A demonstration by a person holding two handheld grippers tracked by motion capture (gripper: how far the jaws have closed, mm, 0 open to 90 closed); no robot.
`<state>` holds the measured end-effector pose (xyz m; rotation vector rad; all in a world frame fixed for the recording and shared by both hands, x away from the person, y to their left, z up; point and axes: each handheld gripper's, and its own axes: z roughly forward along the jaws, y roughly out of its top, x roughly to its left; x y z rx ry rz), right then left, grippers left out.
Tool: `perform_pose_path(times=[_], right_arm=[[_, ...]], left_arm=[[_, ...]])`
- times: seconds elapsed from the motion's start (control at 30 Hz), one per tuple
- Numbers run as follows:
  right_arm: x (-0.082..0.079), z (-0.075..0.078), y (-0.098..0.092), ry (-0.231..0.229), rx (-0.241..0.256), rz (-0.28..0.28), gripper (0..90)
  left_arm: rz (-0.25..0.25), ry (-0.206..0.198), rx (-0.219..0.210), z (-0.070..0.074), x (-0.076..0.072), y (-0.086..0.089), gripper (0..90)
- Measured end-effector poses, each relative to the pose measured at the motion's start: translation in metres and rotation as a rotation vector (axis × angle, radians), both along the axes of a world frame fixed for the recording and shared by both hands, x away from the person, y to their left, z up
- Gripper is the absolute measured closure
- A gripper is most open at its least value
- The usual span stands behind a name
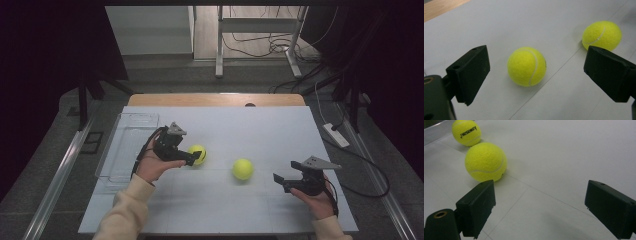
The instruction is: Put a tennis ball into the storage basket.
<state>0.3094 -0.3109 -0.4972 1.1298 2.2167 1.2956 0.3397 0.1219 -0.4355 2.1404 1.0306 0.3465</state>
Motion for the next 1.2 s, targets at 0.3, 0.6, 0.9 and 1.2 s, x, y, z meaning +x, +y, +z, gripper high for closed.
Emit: perform_pose_path(times=[0.3, 0.6, 0.9, 1.2], right_arm=[[0.000, 0.000, 0.000, 0.002, -0.001, -0.002, 9.6], [0.000, -0.001, 0.001, 0.003, -0.010, -0.001, 9.6], [0.000, -0.002, 0.002, 0.004, -0.013, 0.002, 9.6], [0.000, -0.003, 0.002, 0.007, -0.016, 0.002, 9.6]], left_arm=[[0.002, 0.022, 0.023, -0.002, 0.013, -0.007, 7.8], [0.020, 0.048, 0.038, -0.008, 0.024, -0.009, 7.7], [0.022, 0.080, 0.063, -0.015, 0.032, -0.011, 7.4], [0.012, 0.110, 0.092, -0.026, 0.039, -0.018, 6.9]])
